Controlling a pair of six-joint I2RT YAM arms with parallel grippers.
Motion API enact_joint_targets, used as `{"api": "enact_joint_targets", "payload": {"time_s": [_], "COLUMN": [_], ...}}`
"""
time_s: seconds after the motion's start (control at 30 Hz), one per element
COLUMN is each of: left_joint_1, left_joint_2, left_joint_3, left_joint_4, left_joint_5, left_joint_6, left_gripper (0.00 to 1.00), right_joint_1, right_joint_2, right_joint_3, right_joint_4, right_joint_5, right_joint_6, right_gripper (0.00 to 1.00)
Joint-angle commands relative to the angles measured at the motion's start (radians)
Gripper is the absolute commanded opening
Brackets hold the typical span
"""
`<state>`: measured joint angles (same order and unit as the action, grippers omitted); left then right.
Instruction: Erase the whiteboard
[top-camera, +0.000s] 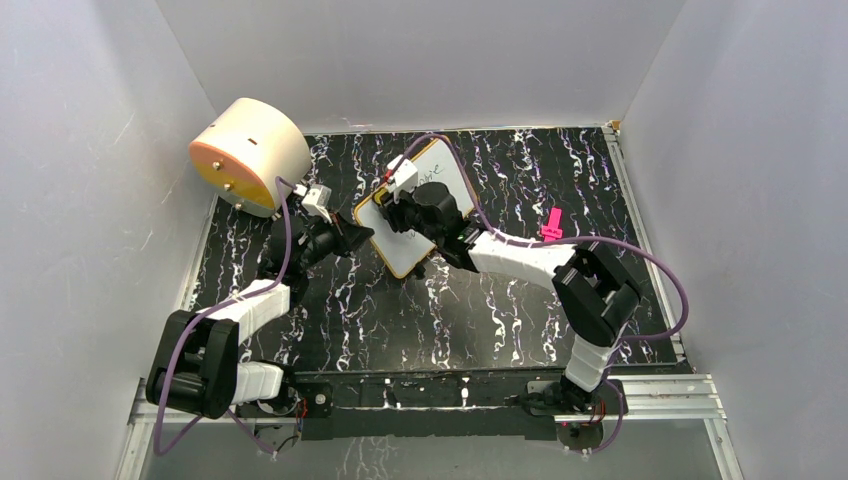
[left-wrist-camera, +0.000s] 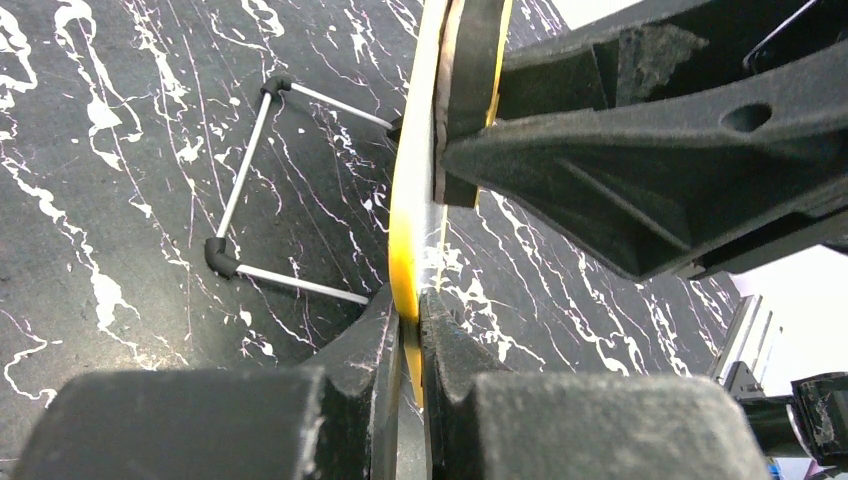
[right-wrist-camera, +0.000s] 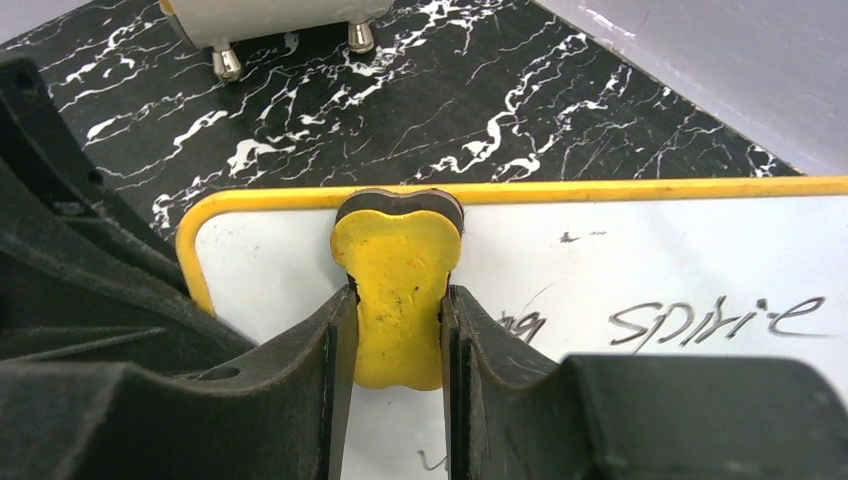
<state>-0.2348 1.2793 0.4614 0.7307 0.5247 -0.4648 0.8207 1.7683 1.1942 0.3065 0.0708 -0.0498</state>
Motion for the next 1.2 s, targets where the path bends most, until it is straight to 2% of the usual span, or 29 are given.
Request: {"api": "enact_joint_targets", "payload": {"time_s": [0.0, 0.13, 0.33, 0.63, 0.7, 0.93, 1.17], "left_joint_1": [-0.024, -0.024, -0.024, -0.024, -0.023, -0.024, -0.030], "left_joint_2": [-0.017, -0.009, -0.021, -0.018, -0.017, -0.005, -0.003], "left_joint_3": [0.021, 0.027, 0.027, 0.030, 0.031, 0.032, 0.029], "left_joint_4": [-0.038, -0.039, -0.048, -0.053, -0.053, -0.046, -0.040], "left_joint_5": [0.107, 0.111, 0.106, 0.106, 0.107, 0.114, 0.118], "left_joint_6": [0.058, 0.058, 0.060, 0.060, 0.060, 0.056, 0.062], "left_gripper": [0.00, 0.00, 0.00, 0.00, 0.00, 0.00, 0.00], "right_joint_1": [0.031, 0.018, -0.100, -0.150, -0.147, 0.000, -0.001], "right_joint_2": [-0.019, -0.021, -0.021, 0.006, 0.012, 0.005, -0.056], "right_joint_3": [-0.054, -0.062, -0.062, -0.034, -0.018, -0.020, -0.008], "right_joint_4": [0.017, 0.009, 0.010, 0.044, 0.035, -0.022, -0.130], "right_joint_5": [-0.047, -0.012, -0.070, -0.080, -0.111, -0.088, -0.086], "right_joint_6": [0.027, -0.004, 0.023, 0.018, 0.019, -0.017, 0.024], "right_gripper": [0.21, 0.21, 0.20, 0.20, 0.21, 0.21, 0.20]}}
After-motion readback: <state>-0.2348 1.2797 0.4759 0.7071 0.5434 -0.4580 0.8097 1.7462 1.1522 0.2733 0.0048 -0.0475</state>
